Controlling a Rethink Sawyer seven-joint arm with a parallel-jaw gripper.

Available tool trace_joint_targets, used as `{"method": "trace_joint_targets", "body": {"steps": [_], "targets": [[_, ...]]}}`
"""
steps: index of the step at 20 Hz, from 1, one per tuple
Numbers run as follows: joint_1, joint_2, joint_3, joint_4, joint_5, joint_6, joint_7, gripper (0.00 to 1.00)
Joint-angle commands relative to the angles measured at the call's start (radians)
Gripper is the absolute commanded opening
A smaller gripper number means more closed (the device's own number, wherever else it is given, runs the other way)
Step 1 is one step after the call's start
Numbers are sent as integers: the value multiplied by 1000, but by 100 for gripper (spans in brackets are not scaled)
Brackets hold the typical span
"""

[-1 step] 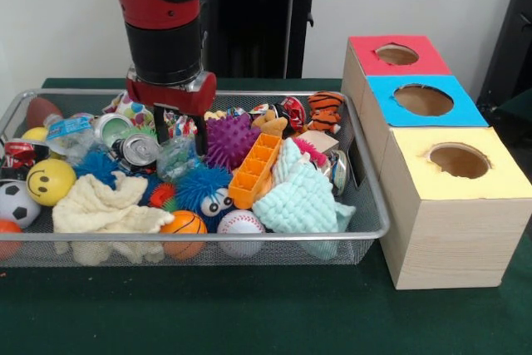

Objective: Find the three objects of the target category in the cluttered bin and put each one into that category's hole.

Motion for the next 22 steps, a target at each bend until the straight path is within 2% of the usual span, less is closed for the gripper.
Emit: {"method": "trace_joint_targets", "body": {"steps": [1,6,7,10,15,20,22], "targets": [[-24,55,99,63,-75,-70,-47,100],[-30,67,110,56,-97,-90,-34,100],[-43,68,126,63,-102,-110,-29,0],[-41,60,126,74,-126,-175,-17,0],[-31,56,123,58,-134,-153,-15,0],[-13,24,105,85,-121,-160,40,0],[-5,-13,106,108,-107,-140,50,0]]}}
